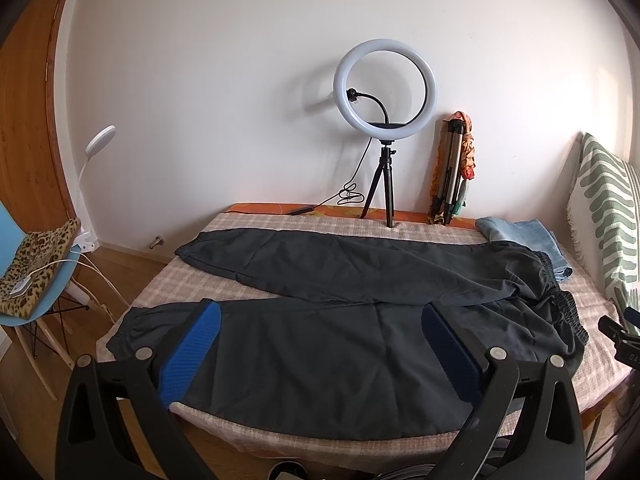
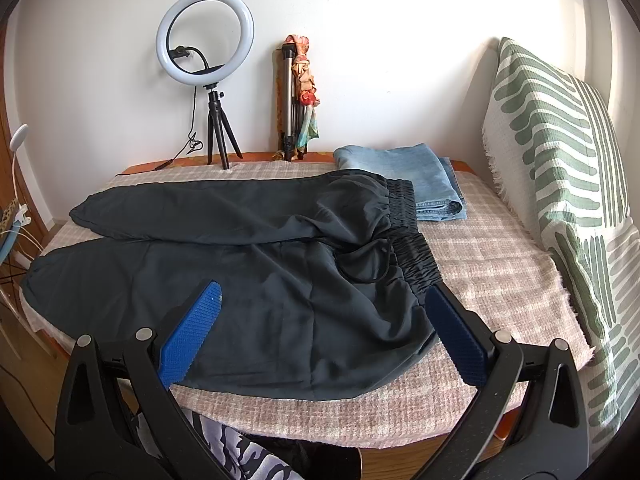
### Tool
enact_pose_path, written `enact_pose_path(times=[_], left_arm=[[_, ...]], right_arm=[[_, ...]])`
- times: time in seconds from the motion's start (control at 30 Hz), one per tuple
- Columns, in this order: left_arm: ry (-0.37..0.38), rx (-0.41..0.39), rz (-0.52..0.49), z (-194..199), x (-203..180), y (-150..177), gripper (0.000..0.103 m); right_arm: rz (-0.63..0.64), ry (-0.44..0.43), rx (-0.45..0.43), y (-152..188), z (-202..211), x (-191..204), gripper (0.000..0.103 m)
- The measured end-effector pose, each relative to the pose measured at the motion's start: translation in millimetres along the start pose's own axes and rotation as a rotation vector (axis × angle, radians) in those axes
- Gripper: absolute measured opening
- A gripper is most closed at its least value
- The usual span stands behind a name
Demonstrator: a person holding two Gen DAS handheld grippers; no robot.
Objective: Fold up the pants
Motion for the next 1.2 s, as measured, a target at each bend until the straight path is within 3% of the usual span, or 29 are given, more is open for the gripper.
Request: enact_pose_path(times=[1.2], left_arm=[[0.005,0.013,0.010,-10,8,3,0.102]], right_arm=[[0.017,-0.008,0.001,-2,-5,13,0.103]])
Point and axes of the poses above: each gripper's, at about its wrist camera, not at the fingertips, and z roughly against the way its jaws point, x to its left, y to its underside, the point moved 8 cm from there along -z, roughly the way its jaws point, and after that the axes turned 12 degrees about -z, right-handed, at the moved point
